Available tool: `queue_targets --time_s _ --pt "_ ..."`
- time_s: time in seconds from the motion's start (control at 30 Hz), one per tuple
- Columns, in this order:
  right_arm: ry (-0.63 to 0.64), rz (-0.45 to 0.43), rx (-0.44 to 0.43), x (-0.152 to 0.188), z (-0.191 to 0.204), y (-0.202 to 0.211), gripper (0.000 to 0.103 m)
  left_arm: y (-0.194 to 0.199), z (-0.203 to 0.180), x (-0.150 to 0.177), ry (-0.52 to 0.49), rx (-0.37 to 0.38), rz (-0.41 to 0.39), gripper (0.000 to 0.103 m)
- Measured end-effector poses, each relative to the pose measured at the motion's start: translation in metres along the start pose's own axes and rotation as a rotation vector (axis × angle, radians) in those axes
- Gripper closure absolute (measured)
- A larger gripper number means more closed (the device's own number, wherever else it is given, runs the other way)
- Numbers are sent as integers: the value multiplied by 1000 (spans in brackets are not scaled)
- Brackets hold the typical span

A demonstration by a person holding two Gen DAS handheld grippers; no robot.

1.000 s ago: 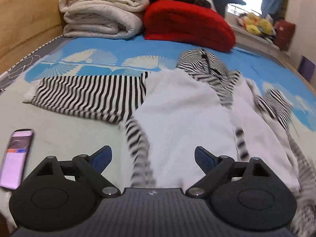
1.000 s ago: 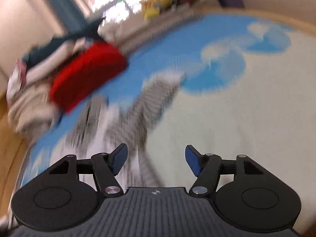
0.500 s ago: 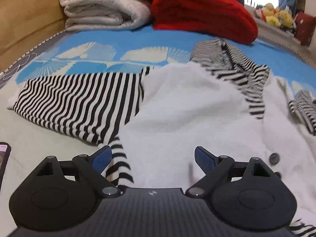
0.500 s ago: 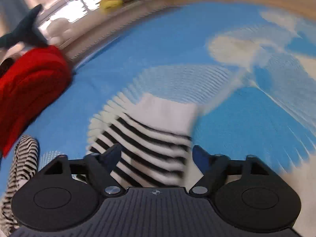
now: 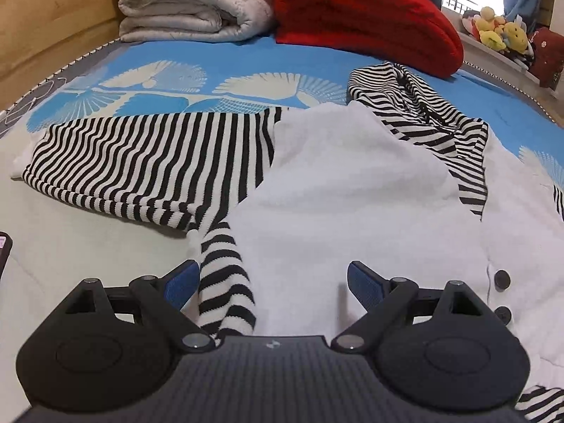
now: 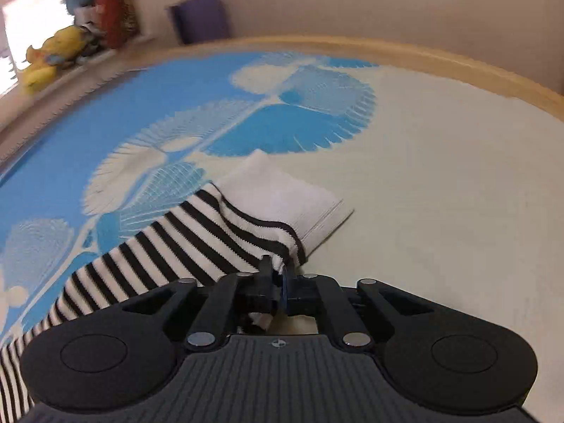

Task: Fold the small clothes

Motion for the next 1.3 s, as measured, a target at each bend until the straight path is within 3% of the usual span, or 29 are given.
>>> queue_targets --time_s 0.07,0.1,0.13,0.23,0.33,0.4,0.47,0.63,0.8,0.87,0.97,1.03,1.2,1.27,1.3 --pt "-6 17 57 2 -8 12 32 3 -1 -1 6 6 -13 9" --pt "-25 11 82 -1 -13 24 28 5 -1 -2 4 12 -18 9" --pt "-41 -10 78 1 -14 40 30 6 -2 -2 -1 15 -21 9" --pt "5 -28 -110 19 -5 106 30 12 -5 -3 -18 29 -24 9" --pt "133 6 -313 59 7 179 30 20 -6 -4 -18 55 -18 9" --pt "243 32 -391 99 12 223 29 26 -6 -3 -16 59 -12 9" --pt "349 31 -427 144 11 262 29 31 -6 -2 -20 57 -8 9" --pt "524 11 -381 230 -4 305 29 44 -3 9 -42 37 -15 9" --pt "724 14 -365 289 -15 341 34 53 9 23 -49 29 -15 9" --pt "788 -21 -418 301 -10 353 56 57 14 29 -53 29 -13 9" --pt "856 -49 -484 307 10 363 61 60 20 34 -58 30 -14 9" --pt "860 -55 -473 304 27 356 62 60 24 35 -57 21 -14 9" --pt "789 107 -353 296 47 295 62 54 31 26 -17 30 5 9" --pt "760 154 -386 294 44 283 93 52 32 23 -2 46 15 9" --pt "723 163 -398 288 40 287 96 52 33 21 3 50 19 9"
Point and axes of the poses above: each gripper's, at about its wrist camera, not at the fingertips, and y roughly against the way its jaws point, z to its left, x to its underside, the point moved 4 cm from there along -y, roughly the way its jaws point, and after that the axes turned 5 degrees about z, right-handed, at the moved point
